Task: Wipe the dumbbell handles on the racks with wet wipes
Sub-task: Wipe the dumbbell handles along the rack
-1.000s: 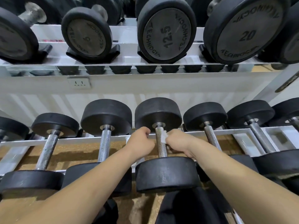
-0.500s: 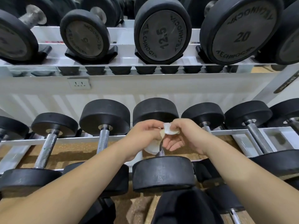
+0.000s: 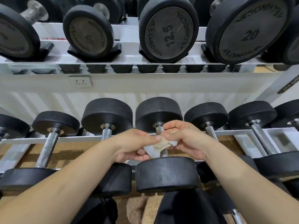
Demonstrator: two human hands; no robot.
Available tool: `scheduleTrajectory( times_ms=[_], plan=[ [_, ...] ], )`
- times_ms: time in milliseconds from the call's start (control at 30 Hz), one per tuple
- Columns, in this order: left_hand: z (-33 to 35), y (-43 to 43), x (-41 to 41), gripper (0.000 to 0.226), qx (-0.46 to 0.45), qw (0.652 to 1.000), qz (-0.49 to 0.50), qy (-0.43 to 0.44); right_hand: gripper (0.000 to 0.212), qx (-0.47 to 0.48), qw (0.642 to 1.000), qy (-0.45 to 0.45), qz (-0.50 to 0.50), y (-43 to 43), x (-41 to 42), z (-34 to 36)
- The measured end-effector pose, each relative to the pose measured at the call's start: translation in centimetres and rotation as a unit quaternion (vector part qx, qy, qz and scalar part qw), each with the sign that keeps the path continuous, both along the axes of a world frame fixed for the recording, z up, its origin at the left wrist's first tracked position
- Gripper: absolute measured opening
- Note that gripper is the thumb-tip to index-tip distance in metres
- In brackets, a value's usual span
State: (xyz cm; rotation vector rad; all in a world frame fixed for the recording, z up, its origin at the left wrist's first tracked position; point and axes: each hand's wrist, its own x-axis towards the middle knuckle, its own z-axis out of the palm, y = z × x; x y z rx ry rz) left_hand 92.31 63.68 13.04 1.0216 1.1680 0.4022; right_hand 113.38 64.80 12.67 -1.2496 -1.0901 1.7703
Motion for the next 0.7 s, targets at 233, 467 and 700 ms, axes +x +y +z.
scheduleTrajectory(
  times_ms=[233, 467, 700],
  plan=[
    [0.1, 1.3, -1.1, 0.016, 0.015, 0.983, 0.116, -0.144, 0.037, 0.006, 0.998, -0.057, 0.013, 0.3, -0.1, -0.8],
    [-0.5, 1.8, -0.5, 0.023, 0.067, 0.948, 0.272, -0.15, 0.029, -0.069, 0.993, -0.071, -0.06, 1.0, -0.2, -1.8],
    [-0.7, 1.5, 1.4, 0.032, 0.241, 0.942, 0.223, 0.068, 0.019, -0.028, 0.973, -0.183, -0.14, 1.4, -1.1, -3.3]
  ],
)
